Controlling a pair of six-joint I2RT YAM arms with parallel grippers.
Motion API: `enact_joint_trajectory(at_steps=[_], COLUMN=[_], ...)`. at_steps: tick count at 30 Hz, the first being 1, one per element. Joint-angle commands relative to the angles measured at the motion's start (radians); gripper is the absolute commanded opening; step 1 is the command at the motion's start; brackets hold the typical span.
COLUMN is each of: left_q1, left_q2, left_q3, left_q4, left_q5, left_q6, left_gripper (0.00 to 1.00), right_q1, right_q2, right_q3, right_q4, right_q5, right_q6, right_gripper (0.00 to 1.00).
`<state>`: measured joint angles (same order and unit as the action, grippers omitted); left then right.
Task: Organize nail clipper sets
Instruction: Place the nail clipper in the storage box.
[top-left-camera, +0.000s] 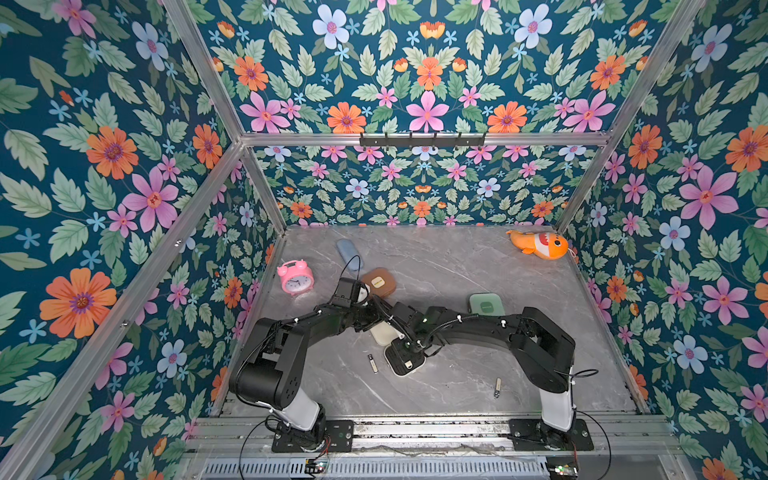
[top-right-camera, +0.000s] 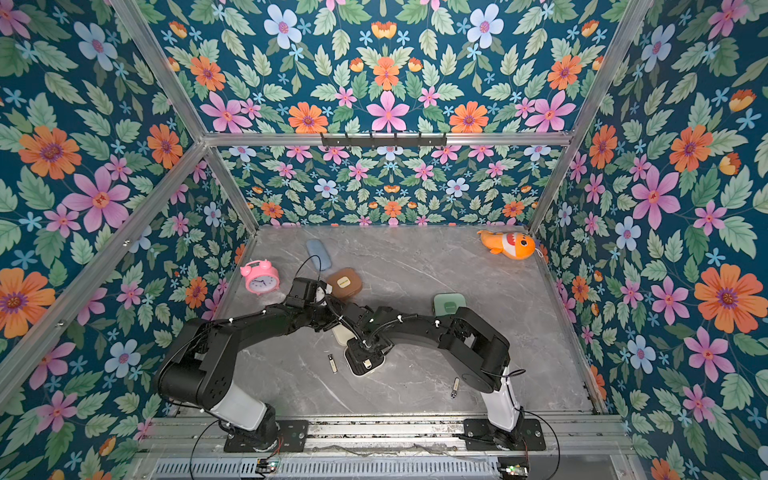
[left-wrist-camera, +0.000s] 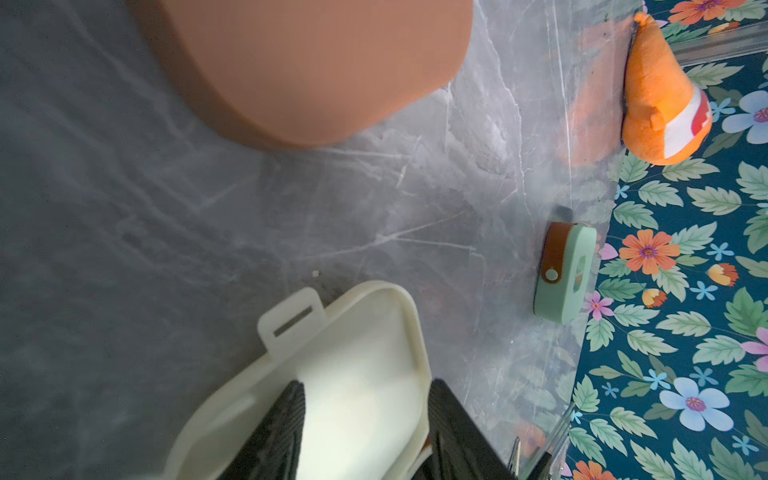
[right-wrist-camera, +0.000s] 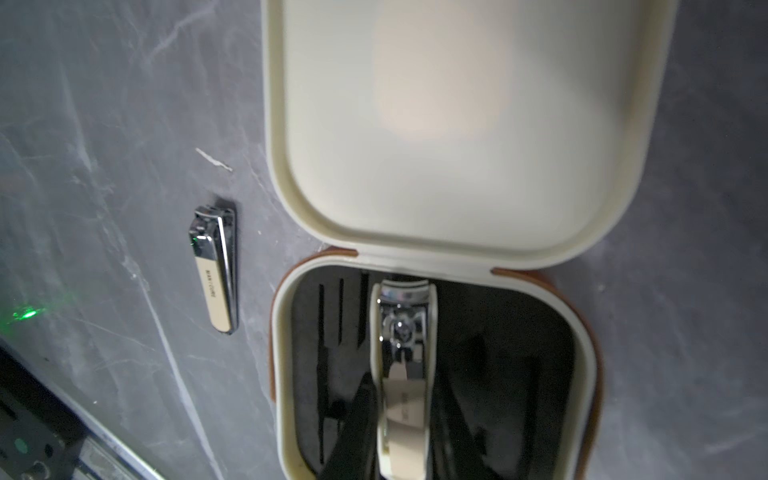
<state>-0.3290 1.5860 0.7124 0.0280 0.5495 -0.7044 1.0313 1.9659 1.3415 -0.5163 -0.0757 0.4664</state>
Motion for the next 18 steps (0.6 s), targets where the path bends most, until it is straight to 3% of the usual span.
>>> enact_joint_trajectory(at_steps=[1, 18], left_q1=[0.0, 0.001], left_q2=[0.007, 0.027], left_q3=[-0.004, -0.019], left_q4=[0.012, 0.02], left_q5=[-0.014, -0.026], left_q6=[0.005, 0.007], left_gripper=[0.51, 0.51], right_q1=[0.004, 0.013], right_q2=[-0.018, 0.041], right_q3=[-0.017, 0.0], right_q4=[0.001, -0.122], right_q5=[0.001, -0.002], right_q6=[0.021, 0.092], right_gripper=[0.1, 0.09])
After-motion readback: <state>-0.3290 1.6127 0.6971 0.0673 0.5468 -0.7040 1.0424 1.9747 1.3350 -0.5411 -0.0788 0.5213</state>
